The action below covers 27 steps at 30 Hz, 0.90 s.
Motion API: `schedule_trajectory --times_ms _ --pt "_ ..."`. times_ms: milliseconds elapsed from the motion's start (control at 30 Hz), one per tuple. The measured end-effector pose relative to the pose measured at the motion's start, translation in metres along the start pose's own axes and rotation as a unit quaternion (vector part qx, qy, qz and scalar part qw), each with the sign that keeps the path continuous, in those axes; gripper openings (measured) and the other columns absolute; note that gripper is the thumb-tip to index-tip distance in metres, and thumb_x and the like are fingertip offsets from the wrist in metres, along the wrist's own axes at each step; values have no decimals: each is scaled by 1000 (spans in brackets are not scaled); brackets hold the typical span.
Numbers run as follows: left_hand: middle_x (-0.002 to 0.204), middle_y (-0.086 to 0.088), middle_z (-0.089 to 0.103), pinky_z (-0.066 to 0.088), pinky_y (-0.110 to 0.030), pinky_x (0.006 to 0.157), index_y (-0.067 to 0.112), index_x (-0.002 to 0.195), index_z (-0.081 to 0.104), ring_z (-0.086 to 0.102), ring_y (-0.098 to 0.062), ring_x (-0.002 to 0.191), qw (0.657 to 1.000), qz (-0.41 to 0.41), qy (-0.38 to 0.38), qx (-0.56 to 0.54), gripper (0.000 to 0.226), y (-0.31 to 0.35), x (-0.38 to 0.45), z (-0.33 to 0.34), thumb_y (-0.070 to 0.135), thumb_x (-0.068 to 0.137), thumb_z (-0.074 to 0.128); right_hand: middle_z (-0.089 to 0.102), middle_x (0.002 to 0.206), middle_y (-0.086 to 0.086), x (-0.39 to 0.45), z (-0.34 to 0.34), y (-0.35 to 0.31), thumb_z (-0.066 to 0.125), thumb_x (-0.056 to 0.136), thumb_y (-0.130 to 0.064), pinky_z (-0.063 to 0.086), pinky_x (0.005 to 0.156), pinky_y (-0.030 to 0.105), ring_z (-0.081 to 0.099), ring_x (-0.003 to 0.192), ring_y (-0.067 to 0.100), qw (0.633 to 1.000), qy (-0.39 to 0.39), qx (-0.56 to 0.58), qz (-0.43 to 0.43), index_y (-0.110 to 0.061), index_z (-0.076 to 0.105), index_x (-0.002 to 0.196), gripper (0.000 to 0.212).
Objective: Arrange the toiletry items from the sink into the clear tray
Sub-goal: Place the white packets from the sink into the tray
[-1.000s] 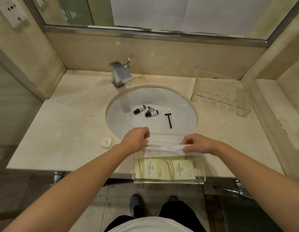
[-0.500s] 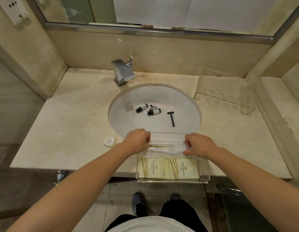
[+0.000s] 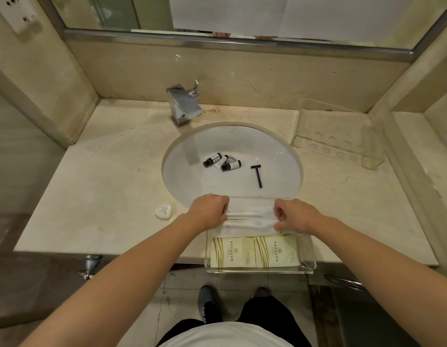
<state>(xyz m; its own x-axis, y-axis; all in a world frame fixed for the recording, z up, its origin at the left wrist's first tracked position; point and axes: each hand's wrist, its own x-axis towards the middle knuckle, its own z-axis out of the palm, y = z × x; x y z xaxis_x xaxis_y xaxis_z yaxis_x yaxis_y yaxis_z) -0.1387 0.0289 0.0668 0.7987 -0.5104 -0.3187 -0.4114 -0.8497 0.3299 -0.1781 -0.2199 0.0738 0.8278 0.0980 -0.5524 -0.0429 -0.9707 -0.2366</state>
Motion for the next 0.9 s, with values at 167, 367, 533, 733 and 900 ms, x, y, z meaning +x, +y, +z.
schedule_trajectory --times_ms 167,367,533,733,900 --pt "85 1 61 38 -29 62 20 82 50 52 -19 77 998 5 -53 -14 25 -5 4 -6 41 82 63 61 89 -5 1 -3 -1 69 75 -32 44 65 31 59 83 19 1000 4 -5 5 -26 51 85 22" --pt "84 6 55 35 -29 63 21 84 48 50 -18 78 998 20 -65 18 34 -7 5 -4 42 76 72 62 85 -6 1 -5 -2 68 73 -32 44 62 30 59 79 18 1000 17 -12 7 -27 52 85 21" --pt "81 6 53 37 -29 63 19 81 50 50 -18 77 997 29 -62 20 26 -8 6 -4 38 81 69 60 82 -3 1 -5 -4 68 74 -29 44 59 32 55 70 17 1000 7 2 -5 -25 47 96 31" --pt "80 4 55 37 -29 63 17 83 51 50 -18 75 997 40 -73 6 27 -10 7 -6 40 85 64 60 86 -3 3 -2 -3 66 78 -43 49 67 35 59 79 20 1000 -3 1 -10 -23 49 94 31" --pt "81 3 54 36 -30 65 18 82 48 49 -18 76 996 45 -82 12 25 -9 7 -7 40 91 54 62 87 0 5 -2 -5 63 80 -50 48 68 36 61 82 22 1000 6 -5 -5 -22 49 91 33"
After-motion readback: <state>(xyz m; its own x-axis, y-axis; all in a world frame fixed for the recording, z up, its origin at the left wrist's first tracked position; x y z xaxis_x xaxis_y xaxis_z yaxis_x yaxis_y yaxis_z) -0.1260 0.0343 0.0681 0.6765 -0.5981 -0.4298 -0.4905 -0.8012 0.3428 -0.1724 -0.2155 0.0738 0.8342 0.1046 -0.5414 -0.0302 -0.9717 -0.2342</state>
